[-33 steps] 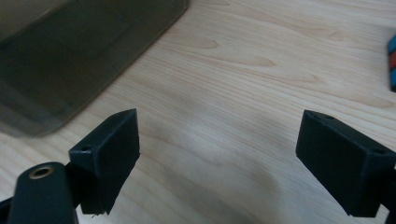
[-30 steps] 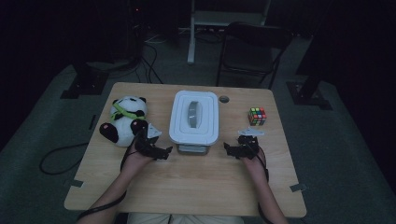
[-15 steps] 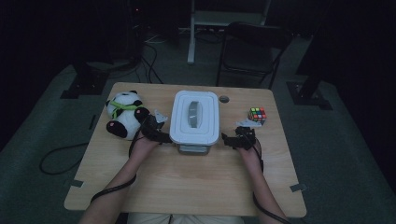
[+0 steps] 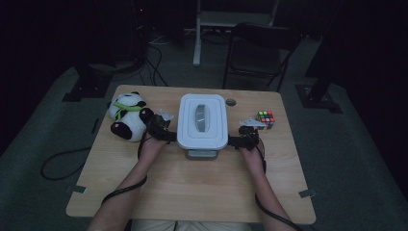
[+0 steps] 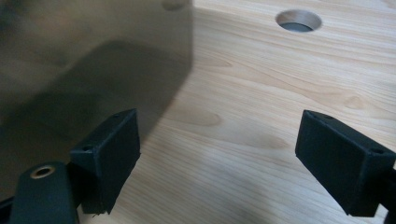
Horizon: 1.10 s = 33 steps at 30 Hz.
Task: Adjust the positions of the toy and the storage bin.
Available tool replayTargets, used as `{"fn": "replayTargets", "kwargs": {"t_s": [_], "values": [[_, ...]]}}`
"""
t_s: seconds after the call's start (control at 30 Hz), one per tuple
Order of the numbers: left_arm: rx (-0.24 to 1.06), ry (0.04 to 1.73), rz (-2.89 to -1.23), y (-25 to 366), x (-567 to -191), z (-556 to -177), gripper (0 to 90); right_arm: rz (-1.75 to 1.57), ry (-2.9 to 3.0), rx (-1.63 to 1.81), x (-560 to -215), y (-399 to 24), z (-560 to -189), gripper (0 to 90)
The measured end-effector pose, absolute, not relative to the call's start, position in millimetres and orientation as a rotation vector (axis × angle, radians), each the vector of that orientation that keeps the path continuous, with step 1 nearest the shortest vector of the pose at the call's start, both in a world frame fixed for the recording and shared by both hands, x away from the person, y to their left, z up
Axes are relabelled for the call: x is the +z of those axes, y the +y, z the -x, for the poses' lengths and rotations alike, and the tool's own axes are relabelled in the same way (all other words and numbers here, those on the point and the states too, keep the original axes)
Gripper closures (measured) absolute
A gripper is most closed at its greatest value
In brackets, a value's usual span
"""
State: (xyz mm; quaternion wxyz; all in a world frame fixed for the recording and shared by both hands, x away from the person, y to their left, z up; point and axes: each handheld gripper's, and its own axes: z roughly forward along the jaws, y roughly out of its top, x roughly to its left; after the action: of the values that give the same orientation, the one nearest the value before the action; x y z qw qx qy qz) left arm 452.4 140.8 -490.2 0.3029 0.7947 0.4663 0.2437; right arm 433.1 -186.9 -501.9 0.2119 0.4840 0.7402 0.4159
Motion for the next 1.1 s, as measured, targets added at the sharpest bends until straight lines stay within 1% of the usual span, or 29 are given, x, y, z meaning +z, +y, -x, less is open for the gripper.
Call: {"fn": "replayTargets", "kwargs": {"t_s": [0.03, 0.07, 0.23, 0.33, 0.8, 1.1], "values": [[0.631, 1.23, -2.106, 138.8, -490.9, -452.1, 2.8, -1.342, 2.063, 1.176, -501.2, -186.0, -432.5, 13.8], [0.627, 1.229, -2.114, 137.3, -490.8, -451.7, 3.0, -1.338, 2.068, 1.184, -500.4, -184.7, -431.7, 17.2], [0.659, 1.216, -2.14, 130.3, -488.1, -448.8, 3.2, -1.298, 2.061, 1.169, -498.1, -185.7, -426.9, 20.6], [0.655, 1.212, -2.137, 127.8, -488.5, -446.5, 3.4, -1.273, 2.072, 1.16, -496.6, -187.6, -422.0, 21.6], [0.631, 1.149, -2.175, 114.4, -487.4, -428.0, 4.4, -1.239, 2.099, 1.239, -499.3, -207.6, -388.8, 22.2], [0.622, 1.132, -2.179, 114.3, -487.8, -412.3, 4.5, -1.215, 2.132, 1.237, -507.5, -209.8, -362.7, 22.3]]}}
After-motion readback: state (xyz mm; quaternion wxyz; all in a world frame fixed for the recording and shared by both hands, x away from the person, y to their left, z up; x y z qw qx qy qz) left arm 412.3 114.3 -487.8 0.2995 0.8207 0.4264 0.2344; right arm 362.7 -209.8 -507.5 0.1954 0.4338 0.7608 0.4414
